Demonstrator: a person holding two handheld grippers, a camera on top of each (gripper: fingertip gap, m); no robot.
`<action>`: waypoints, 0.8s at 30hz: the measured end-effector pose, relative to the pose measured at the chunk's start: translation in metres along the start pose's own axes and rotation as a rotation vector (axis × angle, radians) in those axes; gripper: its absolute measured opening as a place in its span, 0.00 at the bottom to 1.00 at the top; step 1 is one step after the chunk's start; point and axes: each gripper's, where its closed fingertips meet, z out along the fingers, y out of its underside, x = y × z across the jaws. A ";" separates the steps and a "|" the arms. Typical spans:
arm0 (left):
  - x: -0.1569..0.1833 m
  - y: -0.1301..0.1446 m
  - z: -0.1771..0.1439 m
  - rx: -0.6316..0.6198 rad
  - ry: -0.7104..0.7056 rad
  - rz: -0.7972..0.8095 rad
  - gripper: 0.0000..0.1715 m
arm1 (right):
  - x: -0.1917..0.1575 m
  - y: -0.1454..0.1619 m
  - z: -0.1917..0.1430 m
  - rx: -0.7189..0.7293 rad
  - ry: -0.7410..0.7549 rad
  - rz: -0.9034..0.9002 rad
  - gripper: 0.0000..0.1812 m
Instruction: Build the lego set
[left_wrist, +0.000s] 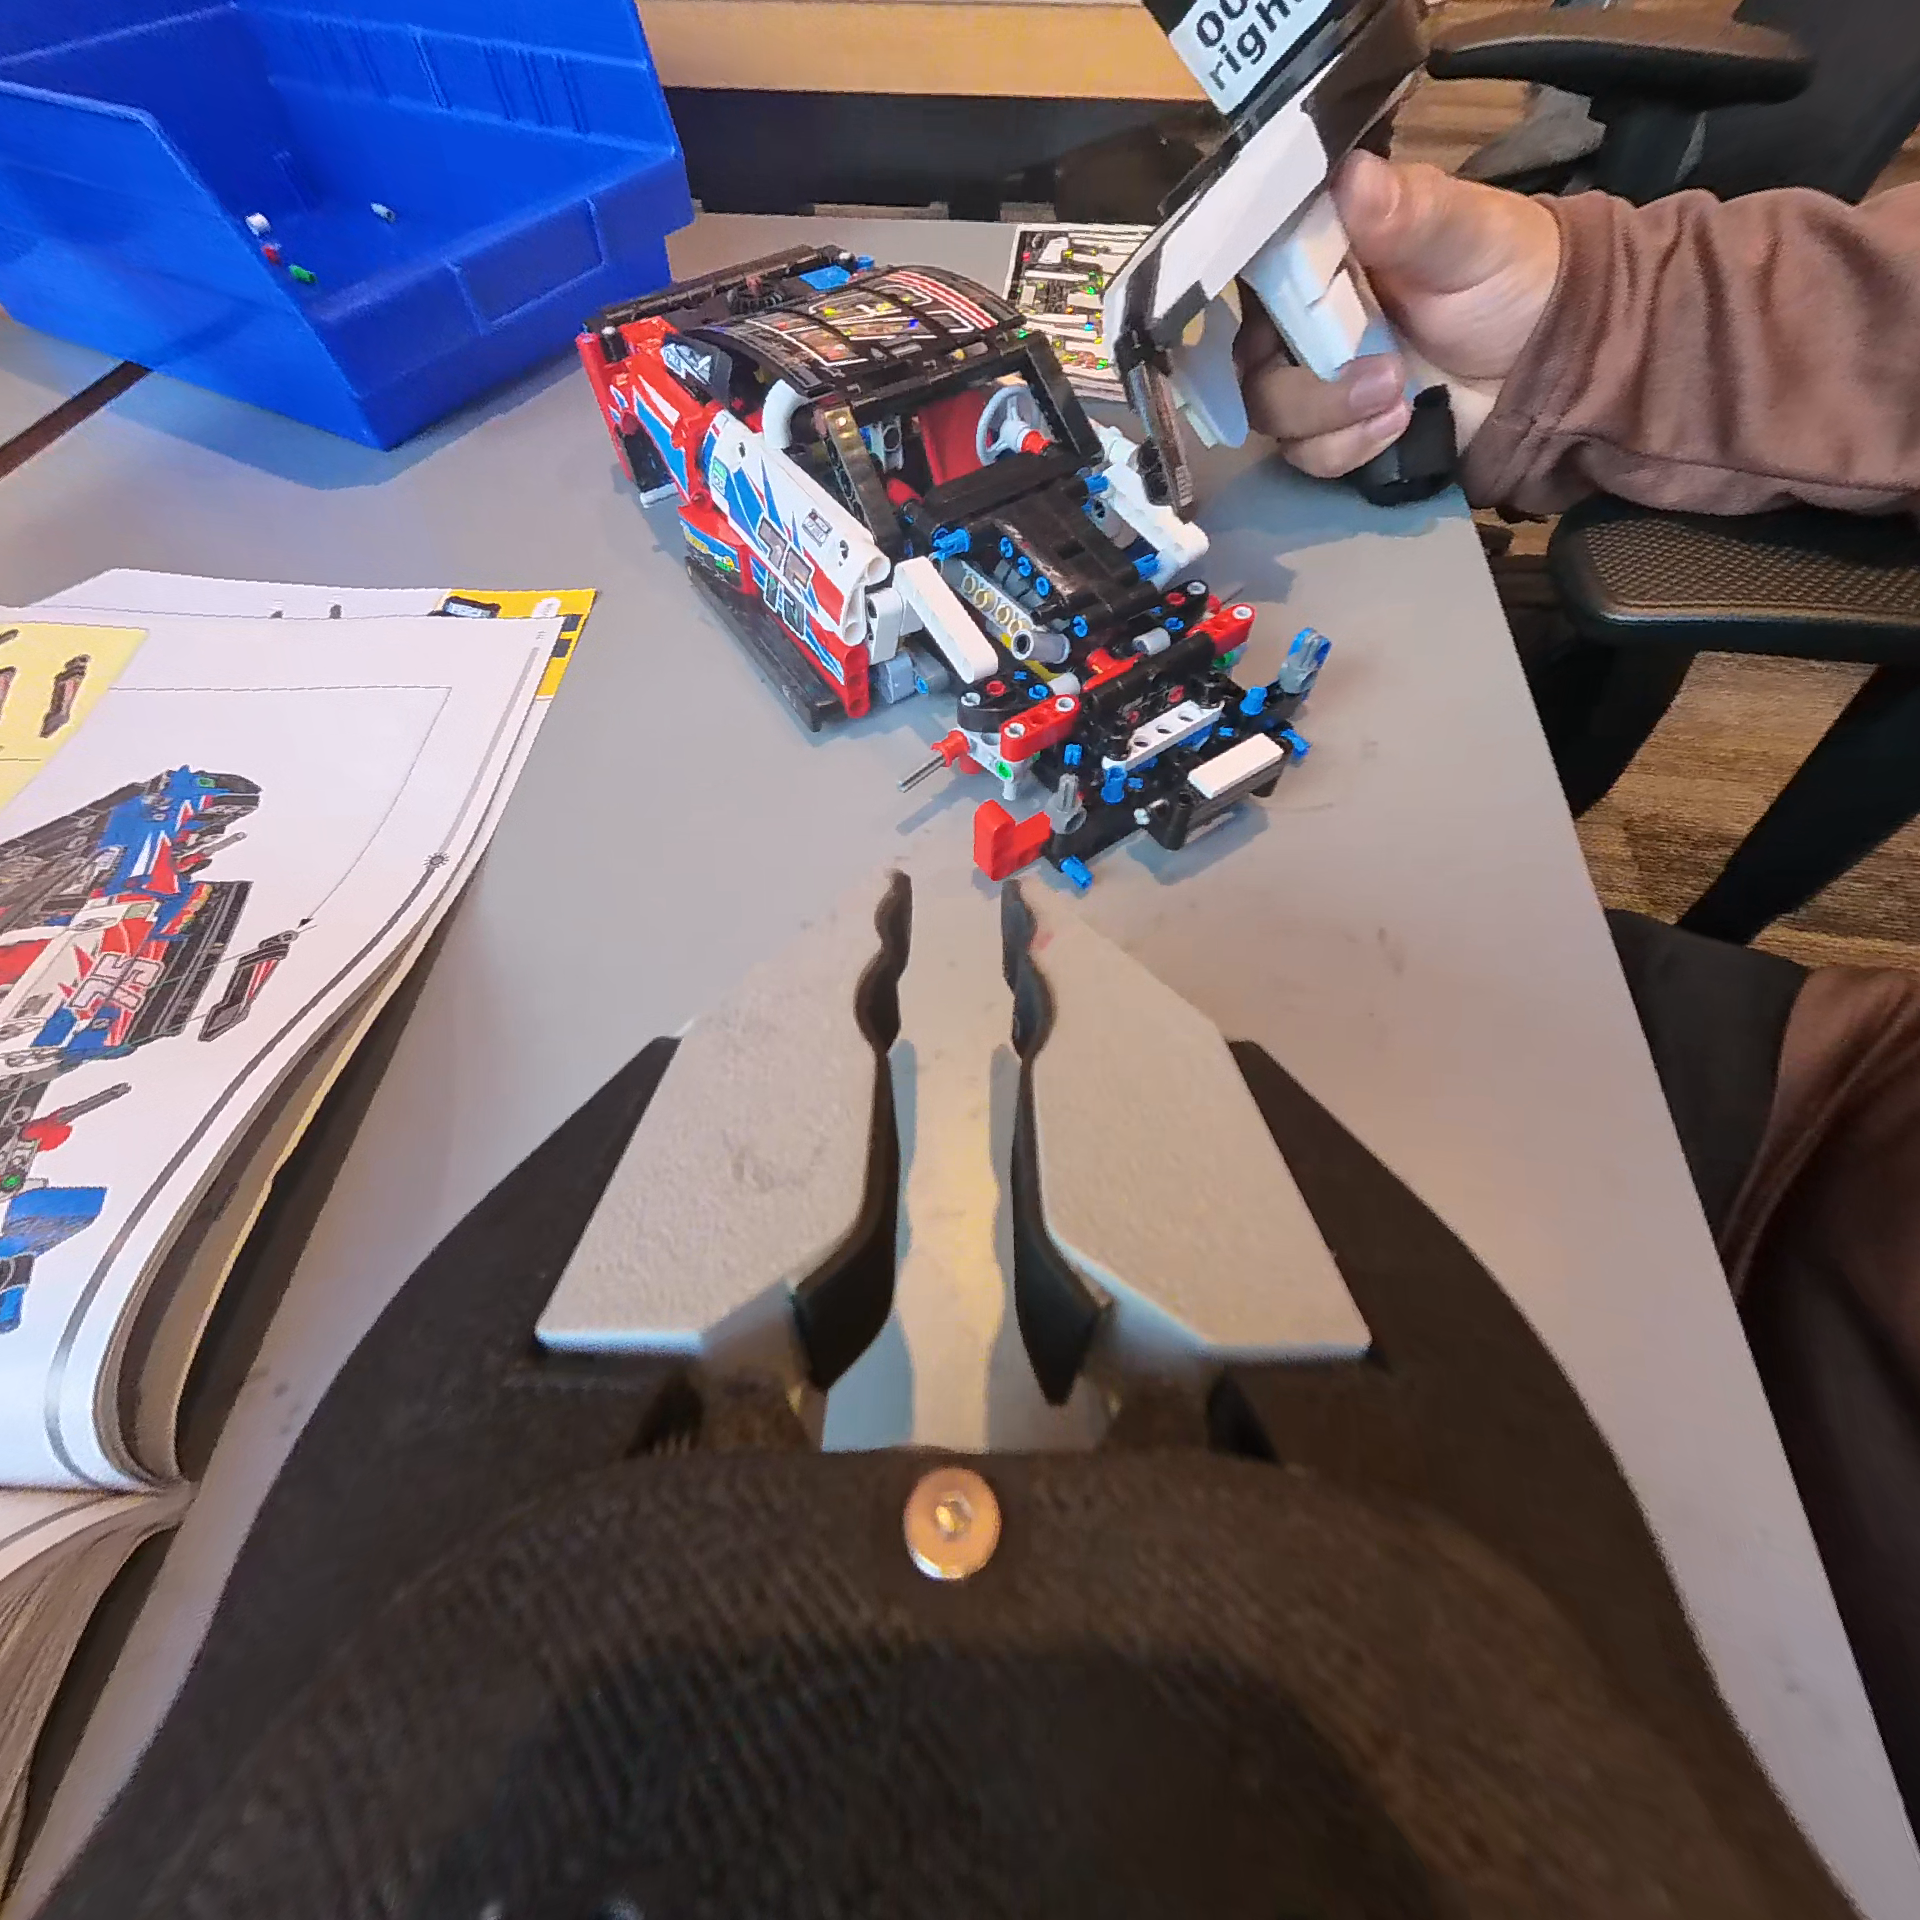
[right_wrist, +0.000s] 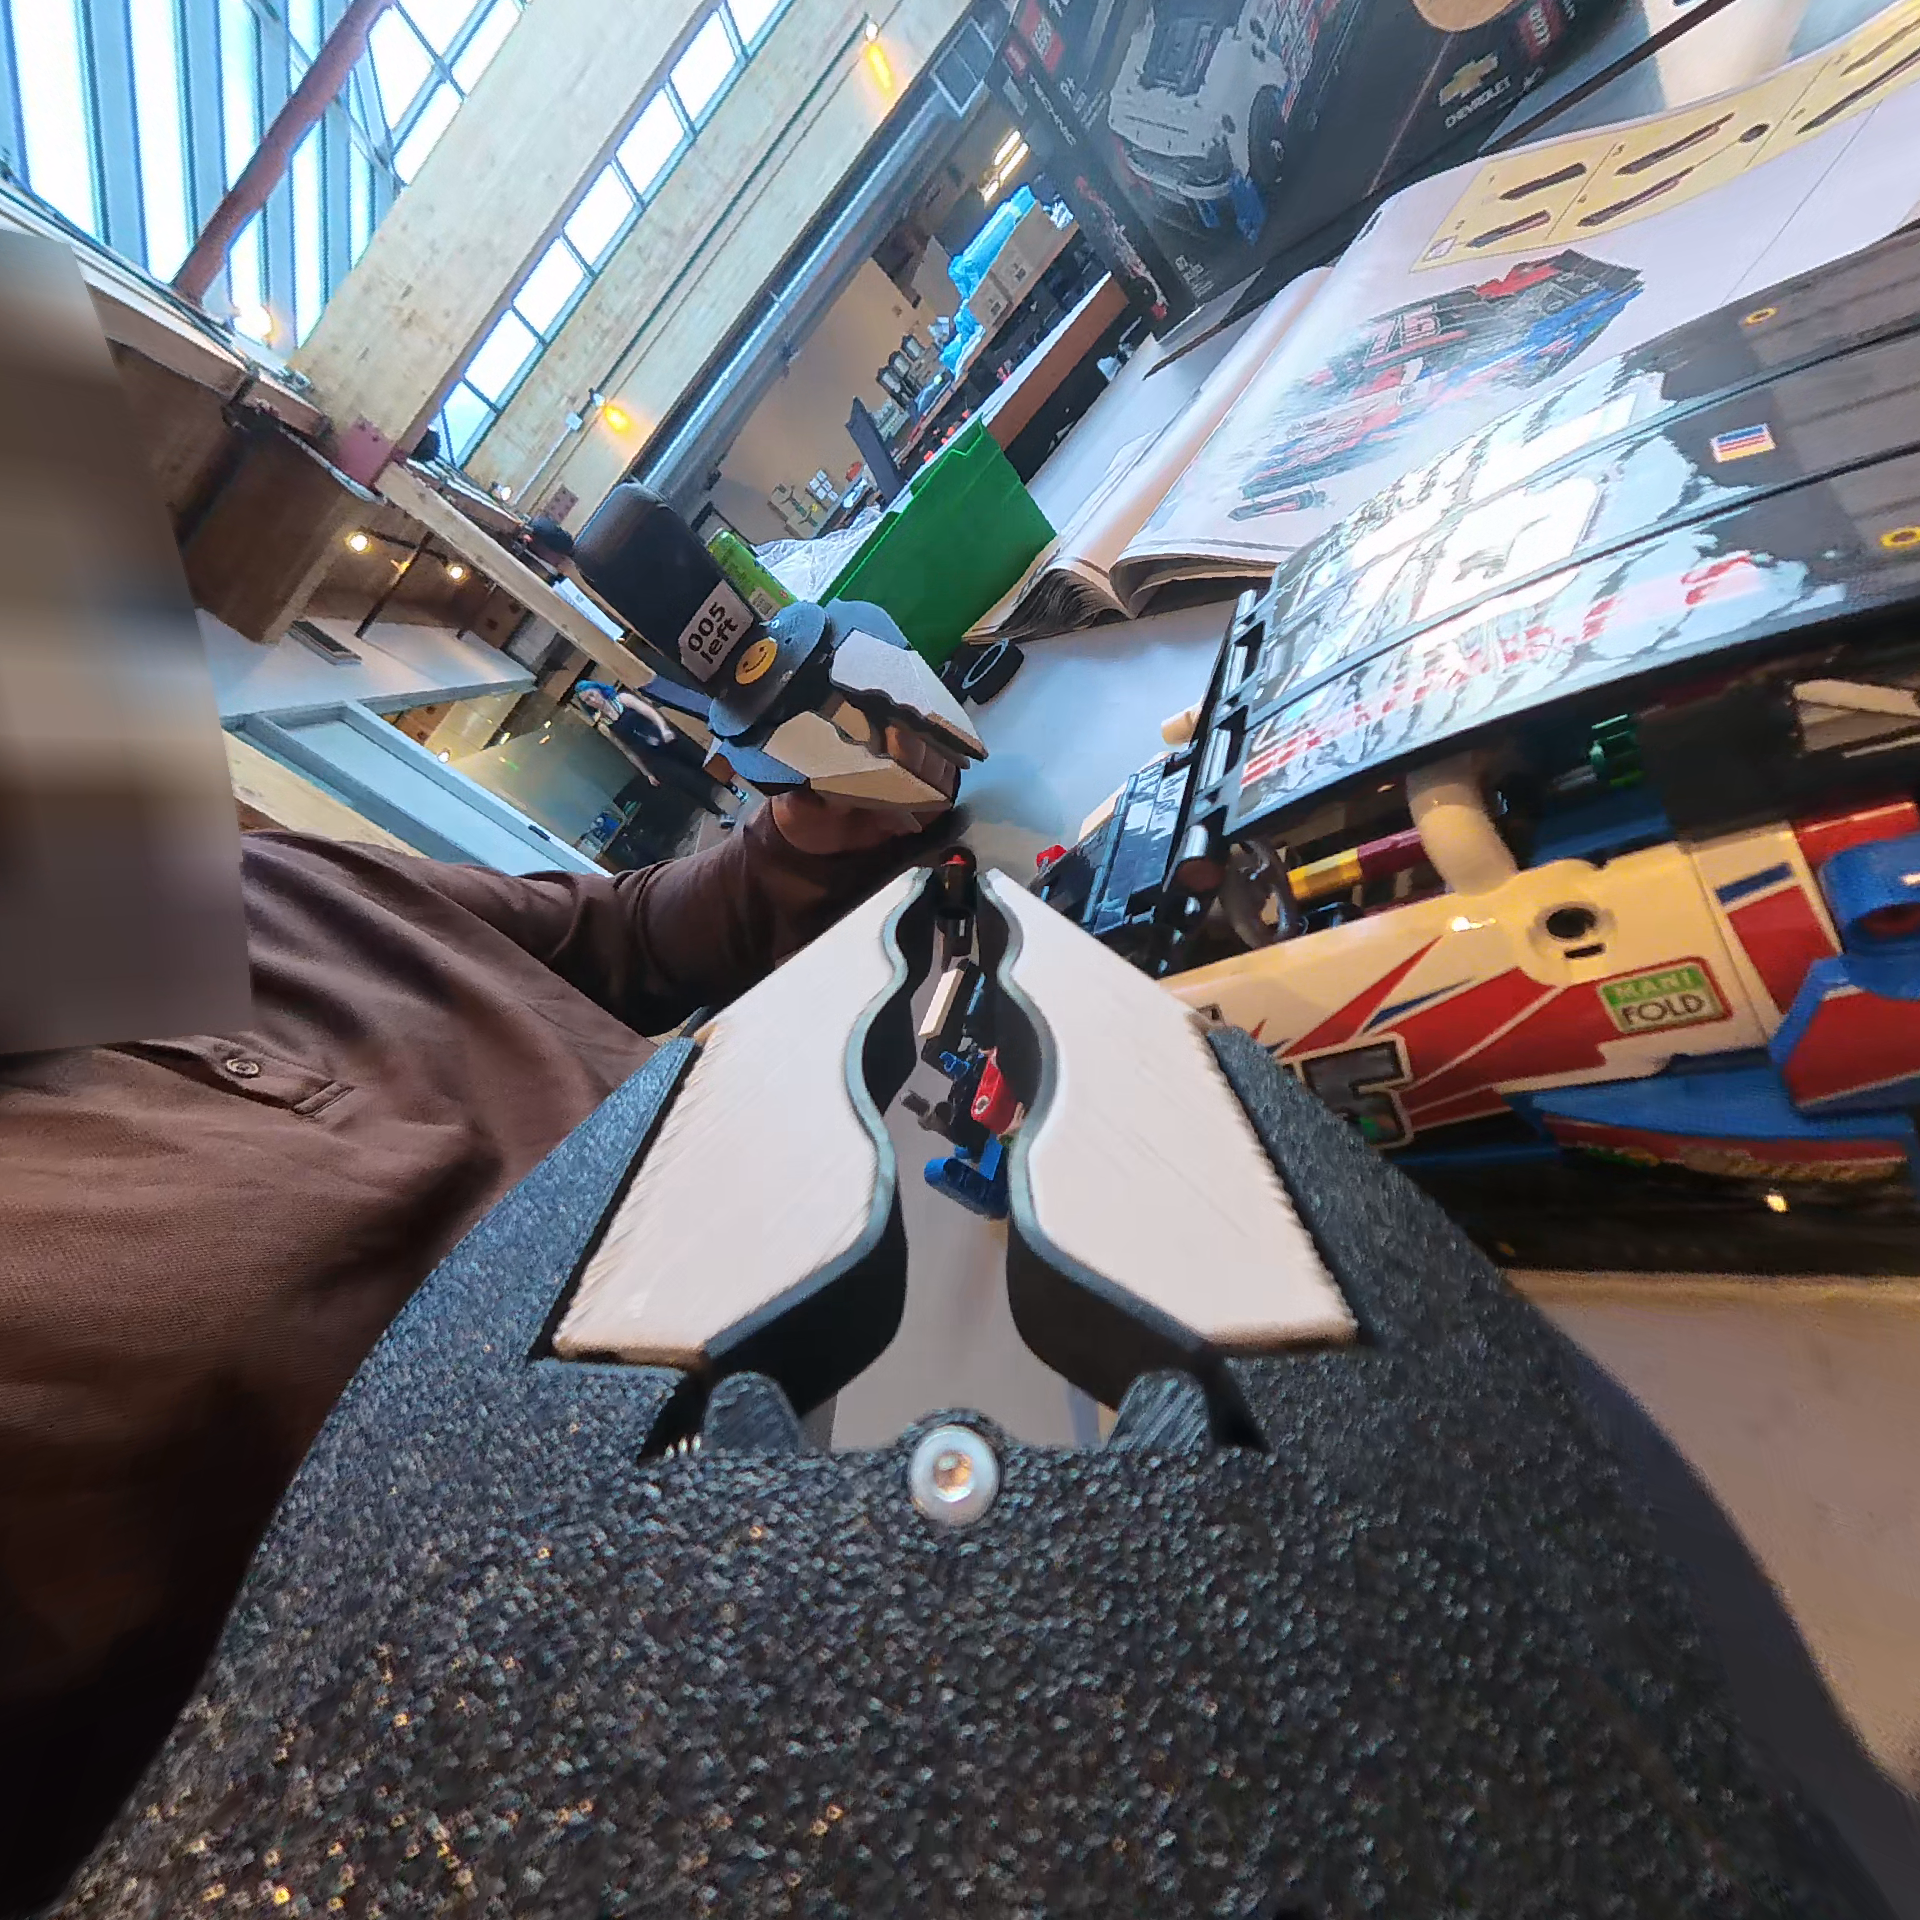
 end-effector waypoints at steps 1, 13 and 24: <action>-0.001 0.000 0.000 0.000 -0.004 0.000 0.08 | 0.000 0.000 0.000 0.000 -0.001 0.000 0.04; -0.005 0.001 -0.002 -0.002 -0.018 -0.007 0.08 | -0.001 0.000 0.001 0.000 -0.003 -0.002 0.04; -0.007 0.002 -0.001 -0.006 -0.010 -0.029 0.08 | -0.001 -0.002 0.001 0.004 -0.019 0.004 0.04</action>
